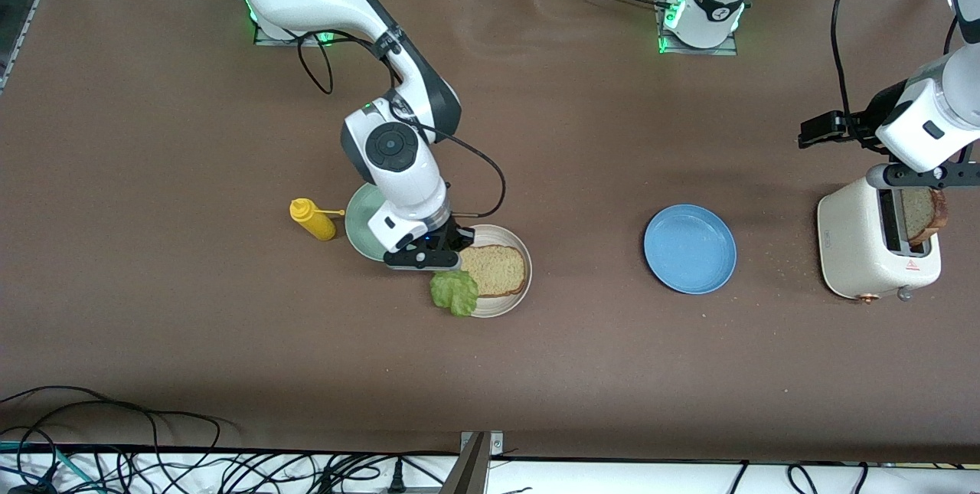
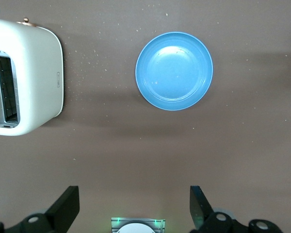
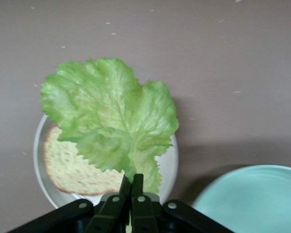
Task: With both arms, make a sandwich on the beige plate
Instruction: 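Carry the lettuce with the right gripper and lay it on the bread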
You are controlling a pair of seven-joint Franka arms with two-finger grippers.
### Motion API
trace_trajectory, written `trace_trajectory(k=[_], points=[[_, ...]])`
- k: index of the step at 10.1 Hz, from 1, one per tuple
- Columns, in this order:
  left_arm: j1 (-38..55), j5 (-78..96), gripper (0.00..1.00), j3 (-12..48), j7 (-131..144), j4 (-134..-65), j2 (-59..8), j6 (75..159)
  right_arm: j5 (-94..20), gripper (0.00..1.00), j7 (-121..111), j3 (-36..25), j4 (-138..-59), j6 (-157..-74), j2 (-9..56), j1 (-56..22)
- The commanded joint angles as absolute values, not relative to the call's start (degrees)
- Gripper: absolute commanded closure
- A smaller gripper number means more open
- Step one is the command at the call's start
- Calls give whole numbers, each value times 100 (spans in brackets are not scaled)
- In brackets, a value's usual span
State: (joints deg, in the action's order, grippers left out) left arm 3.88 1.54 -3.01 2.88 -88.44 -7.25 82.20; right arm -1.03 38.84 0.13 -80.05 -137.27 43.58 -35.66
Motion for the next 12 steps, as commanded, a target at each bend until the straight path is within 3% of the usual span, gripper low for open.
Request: trace_trajectory(k=[1,2,3,4,5,7,12], points=[[343,281,0,-281,167,-8684,-809,8112,-220,100,4087,70,-7743,-14009,4771,-3726],[343,273,0,-281,167,-8684,-835,8112,-202,100,4087,70,-7743,-14123,4851,-3744],[334,264,0,-281,167,-8684,-835,8112,-211,92,4087,79,-7743,-14133,4912,-3753],[343,255,0,-290,167,-8684,-844,8112,-220,33,4087,70,-7752,-14124,4957,-3753],[343,246,0,-281,167,-8684,-844,8112,-150,0,4070,70,-7761,-14124,4948,-3753],[343,237,0,-290,167,-8684,-852,8121,-141,0,3973,35,-7796,-13592,4721,-3709],[343,229,0,-281,176,-8684,-879,8130,-176,0,2826,-122,-7743,-10912,3640,-3350]])
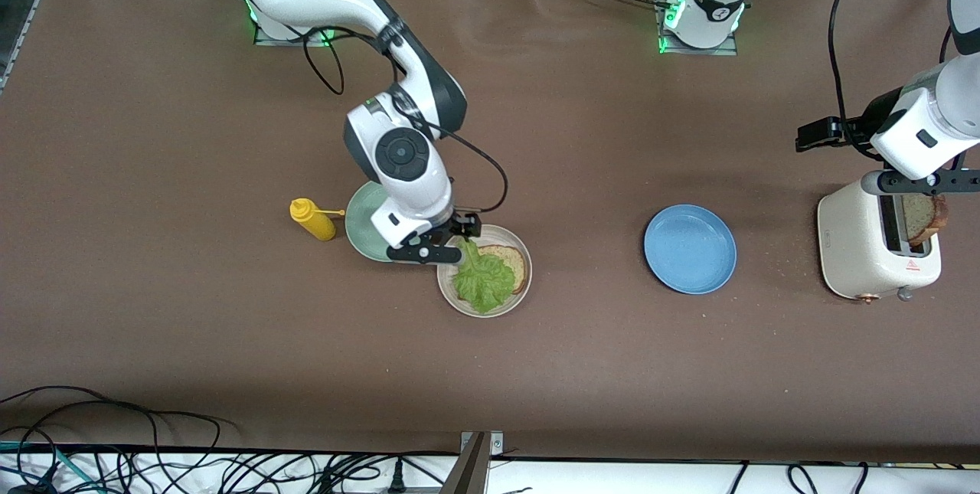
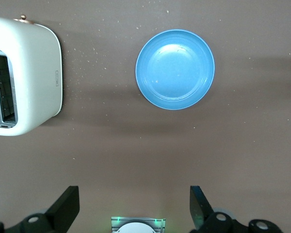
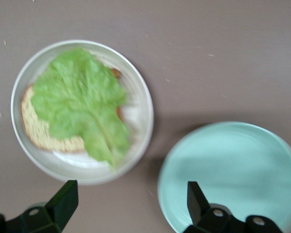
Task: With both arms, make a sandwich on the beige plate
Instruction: 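Open the right gripper and draw it back from the beige plate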
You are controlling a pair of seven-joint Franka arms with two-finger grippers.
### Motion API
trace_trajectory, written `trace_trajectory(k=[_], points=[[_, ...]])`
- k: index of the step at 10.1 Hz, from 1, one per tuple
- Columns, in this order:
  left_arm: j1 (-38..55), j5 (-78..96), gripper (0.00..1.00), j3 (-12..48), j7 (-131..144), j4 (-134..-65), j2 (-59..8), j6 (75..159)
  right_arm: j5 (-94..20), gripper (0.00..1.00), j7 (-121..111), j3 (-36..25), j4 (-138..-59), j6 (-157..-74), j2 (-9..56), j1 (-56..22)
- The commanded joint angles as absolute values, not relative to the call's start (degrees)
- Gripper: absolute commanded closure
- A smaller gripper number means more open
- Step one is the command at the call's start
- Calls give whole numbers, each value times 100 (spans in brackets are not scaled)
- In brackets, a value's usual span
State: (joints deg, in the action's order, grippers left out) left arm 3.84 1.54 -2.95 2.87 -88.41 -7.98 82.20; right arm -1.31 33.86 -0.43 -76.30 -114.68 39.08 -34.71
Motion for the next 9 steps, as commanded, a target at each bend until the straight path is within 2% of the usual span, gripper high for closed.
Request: trace_trajectory(k=[1,4,5,7,9], points=[[351,229,0,-281,176,-8684,-879,8130,-211,0,2221,-280,-7743,-10437,3430,-3209],[360,220,0,-272,176,-8675,-888,8130,-246,0,404,-685,-7778,-8804,2893,-2744],[360,220,0,-272,176,-8675,-888,8130,-211,0,-135,-947,-7822,-8493,2770,-2707],[360,220,0,-272,176,-8675,-896,8139,-237,0,-1268,-1500,-8181,-8419,2471,-2707],[360,220,0,-272,176,-8675,-896,8139,-386,0,-2316,-1958,-8340,-8525,2435,-2681]])
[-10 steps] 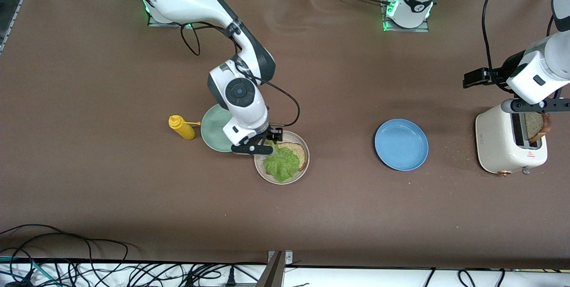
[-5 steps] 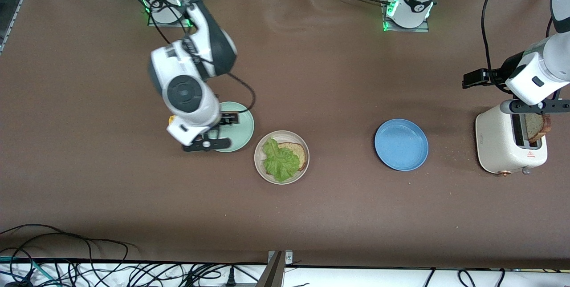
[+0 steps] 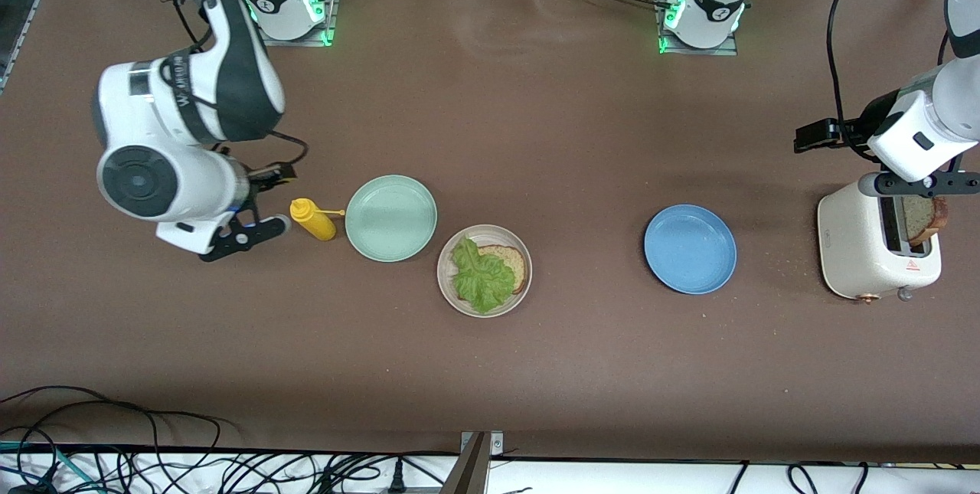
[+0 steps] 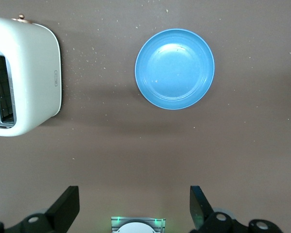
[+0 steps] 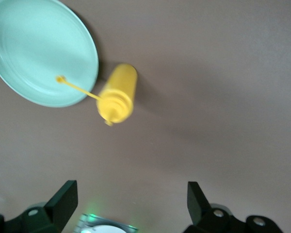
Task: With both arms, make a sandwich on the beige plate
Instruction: 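Open the right gripper and draw it back from the beige plate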
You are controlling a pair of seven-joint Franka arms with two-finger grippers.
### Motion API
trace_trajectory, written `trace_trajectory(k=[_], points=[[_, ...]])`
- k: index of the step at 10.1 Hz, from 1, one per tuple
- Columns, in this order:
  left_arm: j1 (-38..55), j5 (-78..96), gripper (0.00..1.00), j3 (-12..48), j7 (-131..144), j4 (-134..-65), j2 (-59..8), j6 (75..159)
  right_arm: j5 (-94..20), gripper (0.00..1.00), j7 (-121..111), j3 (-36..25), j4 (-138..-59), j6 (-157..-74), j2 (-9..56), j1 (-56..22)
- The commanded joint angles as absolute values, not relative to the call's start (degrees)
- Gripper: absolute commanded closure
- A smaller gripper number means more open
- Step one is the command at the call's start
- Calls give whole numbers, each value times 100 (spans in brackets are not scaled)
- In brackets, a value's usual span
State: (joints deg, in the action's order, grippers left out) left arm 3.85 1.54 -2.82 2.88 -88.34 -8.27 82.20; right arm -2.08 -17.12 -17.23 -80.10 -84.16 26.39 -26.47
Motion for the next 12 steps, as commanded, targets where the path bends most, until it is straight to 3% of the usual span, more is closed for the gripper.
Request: trace_trajectory(k=[1,9,12], points=[[360,220,0,-272,176,-8684,-896,8139,-596,0,-2721,-2047,-8437,-8638,2443,-2568],[369,220,0,-272,176,-8675,-932,8147,-2766,0,-7481,-2092,-9403,-9420,2645,-1100],[369,220,0,-272,176,-8675,-940,8147,-3995,0,-9259,-2083,-9527,-9563,3109,-827]])
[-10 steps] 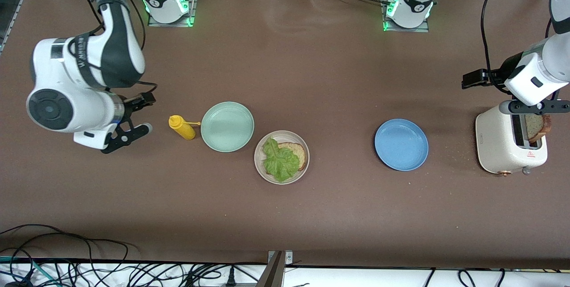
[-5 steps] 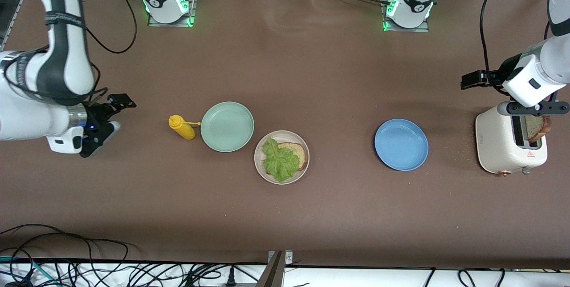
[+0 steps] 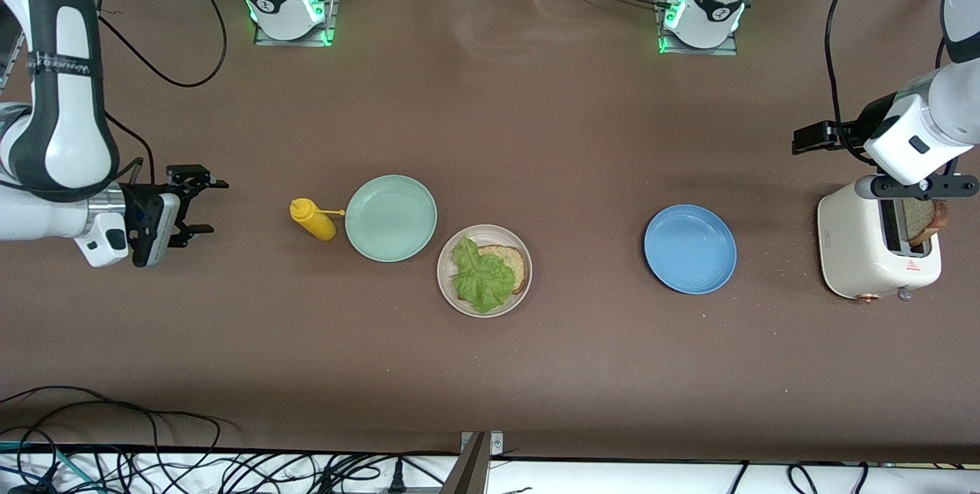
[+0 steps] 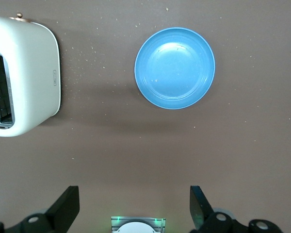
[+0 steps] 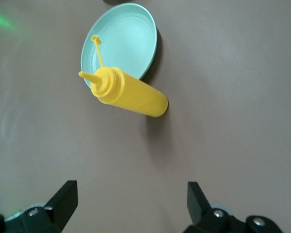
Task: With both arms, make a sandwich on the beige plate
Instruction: 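Reach the right gripper to the yellow mustard bottle and grasp it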
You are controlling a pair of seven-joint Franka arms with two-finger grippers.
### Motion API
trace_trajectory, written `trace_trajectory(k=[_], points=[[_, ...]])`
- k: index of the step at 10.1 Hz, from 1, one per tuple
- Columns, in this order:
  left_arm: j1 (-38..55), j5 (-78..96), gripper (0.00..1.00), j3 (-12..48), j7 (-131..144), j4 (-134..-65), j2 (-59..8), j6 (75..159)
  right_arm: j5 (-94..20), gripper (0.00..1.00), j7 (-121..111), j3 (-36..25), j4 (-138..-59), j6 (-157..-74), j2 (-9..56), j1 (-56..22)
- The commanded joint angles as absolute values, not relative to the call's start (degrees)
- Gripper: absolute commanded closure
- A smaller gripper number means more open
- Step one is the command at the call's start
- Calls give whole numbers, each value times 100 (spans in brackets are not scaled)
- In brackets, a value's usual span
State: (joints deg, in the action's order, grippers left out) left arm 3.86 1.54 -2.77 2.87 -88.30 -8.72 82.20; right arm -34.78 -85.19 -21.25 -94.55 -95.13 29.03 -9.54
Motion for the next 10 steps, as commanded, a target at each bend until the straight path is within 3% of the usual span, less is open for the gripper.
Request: trace_trajectory(k=[1,10], points=[[369,220,0,-272,184,-8675,-940,8147,-4373,0,-9786,-2074,-9545,-9502,3259,-757],[369,202,0,-272,185,-8675,-940,8147,-6626,0,-12586,-2004,-9545,-8552,4543,-448]])
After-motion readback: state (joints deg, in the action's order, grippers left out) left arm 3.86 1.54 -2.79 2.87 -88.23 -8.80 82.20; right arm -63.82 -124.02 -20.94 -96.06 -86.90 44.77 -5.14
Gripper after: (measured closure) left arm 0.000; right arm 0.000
